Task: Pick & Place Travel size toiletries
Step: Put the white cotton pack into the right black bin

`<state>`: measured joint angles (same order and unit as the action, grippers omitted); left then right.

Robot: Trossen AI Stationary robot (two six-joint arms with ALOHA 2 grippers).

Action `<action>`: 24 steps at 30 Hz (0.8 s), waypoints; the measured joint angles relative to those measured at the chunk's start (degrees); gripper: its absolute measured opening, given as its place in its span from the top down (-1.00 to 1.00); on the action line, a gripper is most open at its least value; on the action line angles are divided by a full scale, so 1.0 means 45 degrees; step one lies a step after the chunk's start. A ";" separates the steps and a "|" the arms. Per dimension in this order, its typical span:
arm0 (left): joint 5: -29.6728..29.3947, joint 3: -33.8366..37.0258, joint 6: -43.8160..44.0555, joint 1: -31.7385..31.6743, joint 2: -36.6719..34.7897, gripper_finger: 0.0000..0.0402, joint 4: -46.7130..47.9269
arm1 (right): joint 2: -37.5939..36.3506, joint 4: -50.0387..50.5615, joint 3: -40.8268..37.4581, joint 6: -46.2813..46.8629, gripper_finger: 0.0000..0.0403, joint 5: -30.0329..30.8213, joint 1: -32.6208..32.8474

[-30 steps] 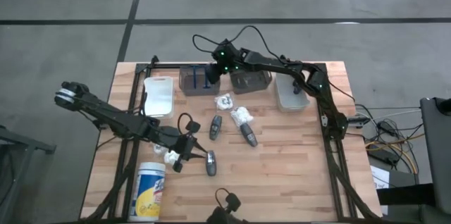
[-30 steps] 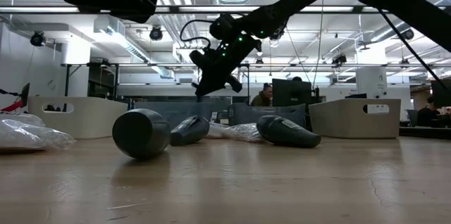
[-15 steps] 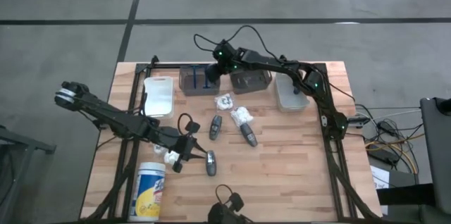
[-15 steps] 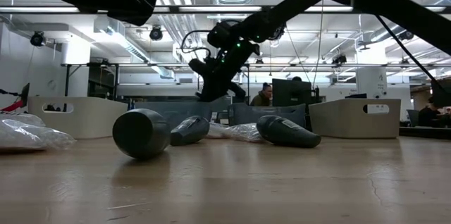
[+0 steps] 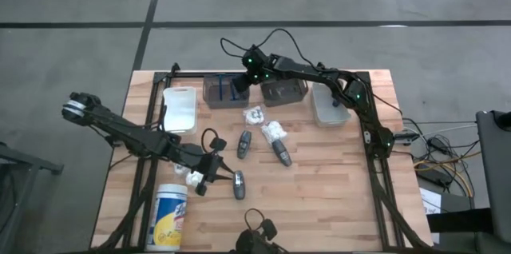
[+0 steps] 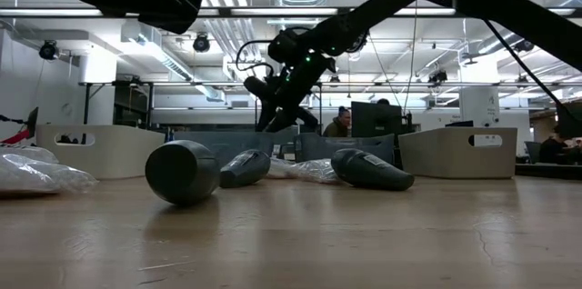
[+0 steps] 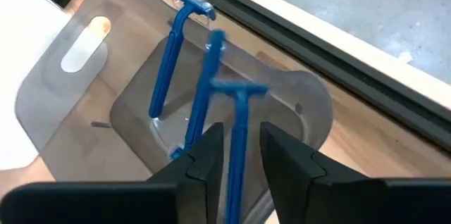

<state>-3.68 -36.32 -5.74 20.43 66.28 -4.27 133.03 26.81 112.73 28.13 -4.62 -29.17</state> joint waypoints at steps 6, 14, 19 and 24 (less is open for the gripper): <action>0.0000 0.0000 0.0005 0.0000 0.0000 0.55 0.0005 | 0.0000 -0.0018 0.0000 0.0054 0.40 0.0015 0.0000; 0.0000 0.0000 0.0005 0.0000 0.0000 0.55 0.0005 | -0.0004 -0.0136 0.0058 -0.0388 0.24 0.0010 -0.0024; 0.0000 0.0000 0.0005 -0.0005 0.0000 0.55 0.0005 | -0.0102 -0.0128 0.0058 -0.1091 0.17 -0.0005 -0.0024; 0.0000 0.0000 0.0236 -0.0005 0.0000 0.55 0.0015 | -0.0403 0.0022 0.0058 -0.1914 0.12 -0.0048 0.0000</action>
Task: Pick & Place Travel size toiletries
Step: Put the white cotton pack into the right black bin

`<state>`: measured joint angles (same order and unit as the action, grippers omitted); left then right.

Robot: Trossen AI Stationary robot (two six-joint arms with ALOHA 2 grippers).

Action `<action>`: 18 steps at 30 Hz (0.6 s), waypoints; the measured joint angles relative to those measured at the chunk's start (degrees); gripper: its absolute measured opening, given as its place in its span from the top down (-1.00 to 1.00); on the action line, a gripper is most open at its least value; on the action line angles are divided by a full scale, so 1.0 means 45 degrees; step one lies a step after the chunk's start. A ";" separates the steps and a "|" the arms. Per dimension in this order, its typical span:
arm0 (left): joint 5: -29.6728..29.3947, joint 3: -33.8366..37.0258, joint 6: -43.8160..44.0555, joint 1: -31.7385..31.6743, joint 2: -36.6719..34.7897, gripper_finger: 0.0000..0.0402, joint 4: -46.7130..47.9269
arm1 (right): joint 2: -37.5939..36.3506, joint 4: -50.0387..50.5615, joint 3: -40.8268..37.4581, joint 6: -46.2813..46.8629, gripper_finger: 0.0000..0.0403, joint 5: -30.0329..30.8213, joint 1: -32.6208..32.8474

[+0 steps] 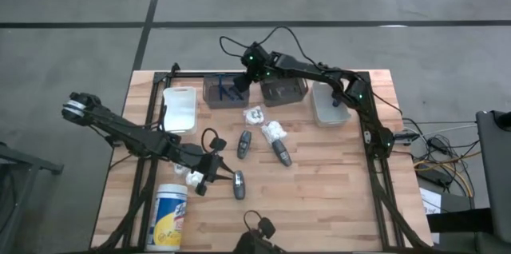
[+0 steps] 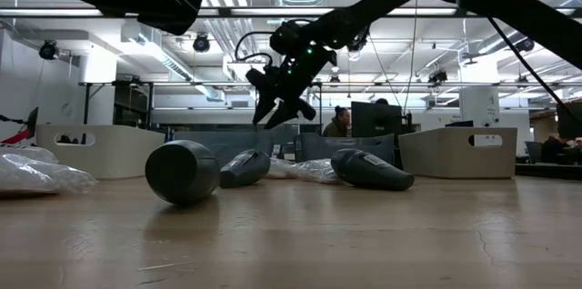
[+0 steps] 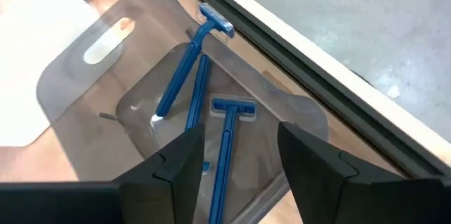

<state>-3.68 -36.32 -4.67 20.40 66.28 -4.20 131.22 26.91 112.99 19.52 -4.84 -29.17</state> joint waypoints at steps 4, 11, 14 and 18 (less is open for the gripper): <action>0.0000 0.0000 0.0075 0.0000 0.0000 0.55 0.0033 | -0.0430 0.0315 -0.0017 -0.0594 0.07 -0.0032 0.0072; 0.0000 0.0000 0.0109 0.0000 0.0000 0.55 0.0043 | -0.1606 0.0576 -0.1130 -0.1850 0.02 -0.0035 0.0235; 0.0000 0.0000 0.0152 0.0000 0.0000 0.55 0.0048 | -0.2430 0.0362 -0.2253 -0.2218 0.01 0.0016 0.0238; 0.0000 0.0000 0.0152 -0.0008 0.0000 0.55 0.0077 | -0.3853 -0.0654 -0.4356 -0.2491 0.05 0.0045 0.0232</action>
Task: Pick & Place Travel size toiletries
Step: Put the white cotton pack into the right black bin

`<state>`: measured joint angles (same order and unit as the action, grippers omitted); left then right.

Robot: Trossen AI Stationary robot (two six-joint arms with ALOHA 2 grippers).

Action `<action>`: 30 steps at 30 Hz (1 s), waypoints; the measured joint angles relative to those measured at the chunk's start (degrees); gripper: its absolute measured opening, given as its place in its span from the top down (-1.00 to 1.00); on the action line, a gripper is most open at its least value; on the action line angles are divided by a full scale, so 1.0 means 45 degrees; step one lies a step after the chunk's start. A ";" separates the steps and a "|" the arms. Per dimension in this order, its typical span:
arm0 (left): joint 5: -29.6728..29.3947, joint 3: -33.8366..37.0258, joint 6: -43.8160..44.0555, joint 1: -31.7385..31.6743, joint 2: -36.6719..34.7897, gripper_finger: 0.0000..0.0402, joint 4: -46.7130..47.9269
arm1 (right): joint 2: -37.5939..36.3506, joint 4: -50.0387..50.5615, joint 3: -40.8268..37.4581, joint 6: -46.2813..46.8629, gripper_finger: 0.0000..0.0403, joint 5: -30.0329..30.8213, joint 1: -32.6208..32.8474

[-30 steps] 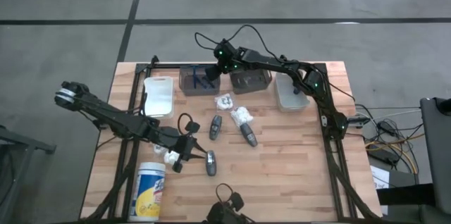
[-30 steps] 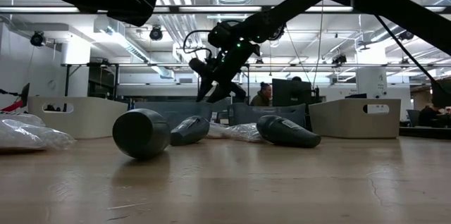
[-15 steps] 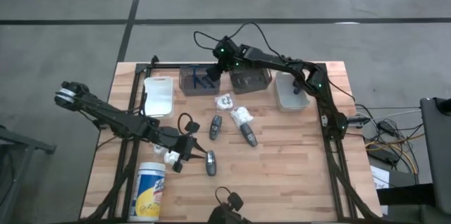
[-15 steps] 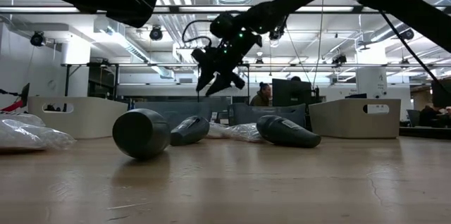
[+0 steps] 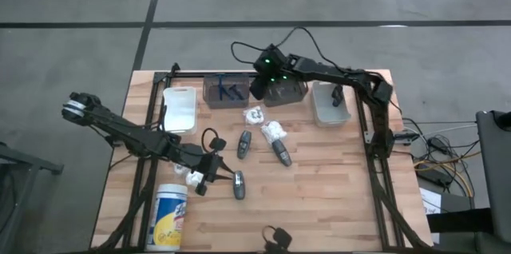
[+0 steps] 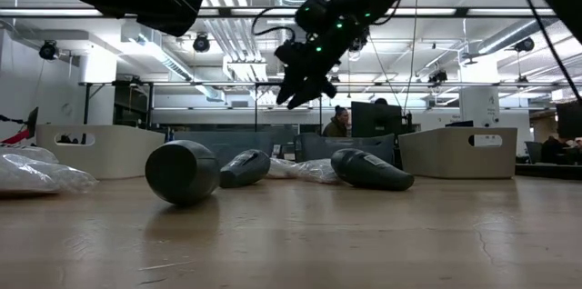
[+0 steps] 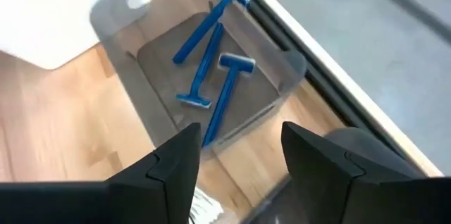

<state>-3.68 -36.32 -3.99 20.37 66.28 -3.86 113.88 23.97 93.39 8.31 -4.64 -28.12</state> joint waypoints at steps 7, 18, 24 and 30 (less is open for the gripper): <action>0.0000 0.0000 0.0563 0.0004 0.0000 0.55 0.0000 | -0.3441 -0.2548 -0.4511 -0.0328 0.15 0.0018 0.0030; -0.0005 0.0000 0.0602 0.0004 0.0000 0.55 -0.0024 | -0.8492 -0.5410 -1.0888 -0.0292 0.32 0.0018 0.0035; -0.0243 0.0000 0.0779 -0.0001 0.0000 0.55 -0.0170 | -1.0108 -0.6056 -1.2992 0.0276 0.41 0.0018 0.0035; -0.1032 0.0000 0.0894 -0.0001 0.0000 0.55 -0.0450 | -1.0631 -0.6189 -1.4355 0.0432 0.47 0.0022 0.0330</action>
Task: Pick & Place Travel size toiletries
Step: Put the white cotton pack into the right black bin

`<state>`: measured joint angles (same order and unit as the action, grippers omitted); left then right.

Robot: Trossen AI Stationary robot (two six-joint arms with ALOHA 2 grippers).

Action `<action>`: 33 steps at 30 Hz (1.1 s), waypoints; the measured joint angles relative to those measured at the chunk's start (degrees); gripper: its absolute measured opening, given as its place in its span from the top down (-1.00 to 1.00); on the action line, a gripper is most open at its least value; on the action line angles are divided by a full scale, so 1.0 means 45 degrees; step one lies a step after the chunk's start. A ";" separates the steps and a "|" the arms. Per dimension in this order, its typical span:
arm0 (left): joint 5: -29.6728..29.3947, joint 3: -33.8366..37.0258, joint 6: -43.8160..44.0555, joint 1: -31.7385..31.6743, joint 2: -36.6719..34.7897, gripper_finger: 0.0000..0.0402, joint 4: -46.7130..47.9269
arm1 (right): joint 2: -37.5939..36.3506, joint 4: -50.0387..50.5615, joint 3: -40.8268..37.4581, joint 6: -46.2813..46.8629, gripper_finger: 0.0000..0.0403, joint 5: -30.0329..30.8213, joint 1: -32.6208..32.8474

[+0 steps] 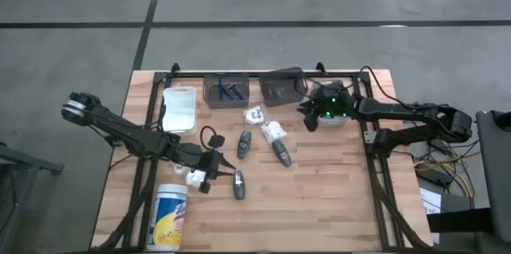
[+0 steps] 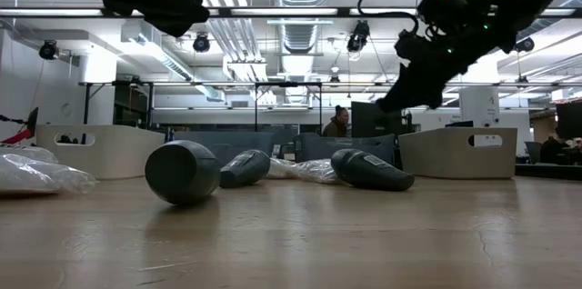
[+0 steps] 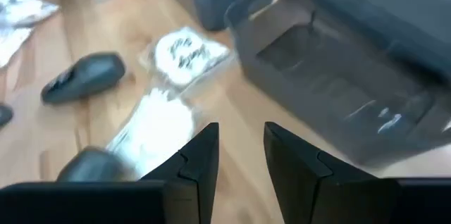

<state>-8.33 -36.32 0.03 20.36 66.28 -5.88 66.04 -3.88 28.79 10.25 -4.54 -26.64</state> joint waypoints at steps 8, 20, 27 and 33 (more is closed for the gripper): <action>-0.1202 0.0000 0.0359 -0.0005 0.0000 0.55 -0.0026 | 0.0165 -0.1199 -0.1144 0.0192 0.42 0.0001 0.0826; -0.1202 0.0000 0.0301 -0.0010 0.0053 0.55 -0.0017 | 0.0176 -0.1300 -0.0992 0.0351 0.48 0.0929 0.2544; -0.1192 0.0000 0.0138 -0.0015 0.0053 0.55 -0.0017 | 0.0180 -0.1312 -0.0281 -0.0132 0.54 0.1380 0.3451; -0.1185 0.0000 0.0013 -0.0015 0.0053 0.55 -0.0566 | 0.1237 -0.1325 0.0730 -0.0305 0.58 0.1983 0.3707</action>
<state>-13.66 -36.32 0.09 20.29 66.52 -8.43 71.61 -9.85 32.08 8.88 4.39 -9.96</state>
